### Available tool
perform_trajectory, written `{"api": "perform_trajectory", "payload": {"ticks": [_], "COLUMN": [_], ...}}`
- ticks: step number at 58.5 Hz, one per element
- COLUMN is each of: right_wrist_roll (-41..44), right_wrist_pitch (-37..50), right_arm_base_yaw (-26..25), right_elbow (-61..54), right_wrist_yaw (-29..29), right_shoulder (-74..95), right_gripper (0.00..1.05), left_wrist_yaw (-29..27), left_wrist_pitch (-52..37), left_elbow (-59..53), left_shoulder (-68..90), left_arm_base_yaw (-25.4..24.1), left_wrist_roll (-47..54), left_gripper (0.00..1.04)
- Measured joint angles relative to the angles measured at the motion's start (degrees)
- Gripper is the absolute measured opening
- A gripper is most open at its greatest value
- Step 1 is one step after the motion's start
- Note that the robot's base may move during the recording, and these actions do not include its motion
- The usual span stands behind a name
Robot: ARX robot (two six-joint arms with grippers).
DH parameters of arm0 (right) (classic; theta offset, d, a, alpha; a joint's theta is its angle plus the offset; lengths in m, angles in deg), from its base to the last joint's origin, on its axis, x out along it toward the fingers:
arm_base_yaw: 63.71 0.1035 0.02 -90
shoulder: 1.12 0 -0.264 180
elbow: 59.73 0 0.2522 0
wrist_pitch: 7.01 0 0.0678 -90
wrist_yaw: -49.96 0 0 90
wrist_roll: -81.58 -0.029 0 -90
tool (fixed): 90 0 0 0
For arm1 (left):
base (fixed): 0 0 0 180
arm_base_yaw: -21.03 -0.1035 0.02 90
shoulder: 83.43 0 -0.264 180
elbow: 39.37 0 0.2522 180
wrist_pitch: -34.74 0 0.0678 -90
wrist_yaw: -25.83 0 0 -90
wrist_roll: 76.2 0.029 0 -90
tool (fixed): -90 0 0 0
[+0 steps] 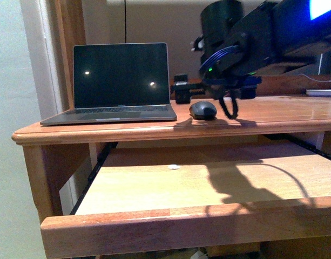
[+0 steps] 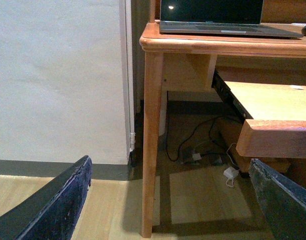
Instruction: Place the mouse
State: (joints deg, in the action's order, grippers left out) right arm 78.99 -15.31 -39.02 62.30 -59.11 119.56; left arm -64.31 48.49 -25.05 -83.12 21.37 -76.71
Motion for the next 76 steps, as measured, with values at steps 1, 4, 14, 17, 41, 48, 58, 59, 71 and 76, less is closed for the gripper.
{"api": "perform_trajectory", "payload": {"ticks": [1, 4, 14, 17, 41, 48, 58, 59, 71, 76], "right_wrist_roll": [-0.1, -0.9, -2.4, -2.4, 0.5, 2.5, 5.7, 5.7, 5.4, 4.8], "right_wrist_pitch": [0.7, 4.2, 15.4, 17.7, 23.1, 24.0, 29.4, 29.9, 34.5, 36.3], "right_arm_base_yaw": [-0.3, -2.2, -9.4, -11.2, -27.8, -30.8, -29.5, -29.0, -24.4, -21.3], "right_elbow": [-1.3, -7.9, -32.1, -39.1, -72.7, -77.0, -81.6, -81.7, -81.3, -79.2], "right_wrist_yaw": [0.6, 3.5, 18.2, 22.8, 52.2, 54.9, 52.9, 52.5, 47.7, 44.6], "right_shoulder": [-1.1, -6.4, -23.8, -27.9, -44.7, -45.0, -40.7, -40.1, -35.1, -32.0], "right_gripper": [0.97, 0.97, 0.97, 0.97, 0.97, 0.97, 0.97, 0.97, 0.97, 0.97], "left_wrist_yaw": [0.0, 0.0, 0.0, 0.0, 0.0, 0.0, 0.0, 0.0, 0.0, 0.0], "left_wrist_pitch": [0.0, 0.0, 0.0, 0.0, 0.0, 0.0, 0.0, 0.0, 0.0, 0.0], "left_elbow": [0.0, 0.0, 0.0, 0.0, 0.0, 0.0, 0.0, 0.0, 0.0, 0.0], "left_shoulder": [0.0, 0.0, 0.0, 0.0, 0.0, 0.0, 0.0, 0.0, 0.0, 0.0], "left_arm_base_yaw": [0.0, 0.0, 0.0, 0.0, 0.0, 0.0, 0.0, 0.0, 0.0, 0.0], "left_wrist_roll": [0.0, 0.0, 0.0, 0.0, 0.0, 0.0, 0.0, 0.0, 0.0, 0.0], "left_gripper": [0.97, 0.97, 0.97, 0.97, 0.97, 0.97, 0.97, 0.97, 0.97, 0.97]}}
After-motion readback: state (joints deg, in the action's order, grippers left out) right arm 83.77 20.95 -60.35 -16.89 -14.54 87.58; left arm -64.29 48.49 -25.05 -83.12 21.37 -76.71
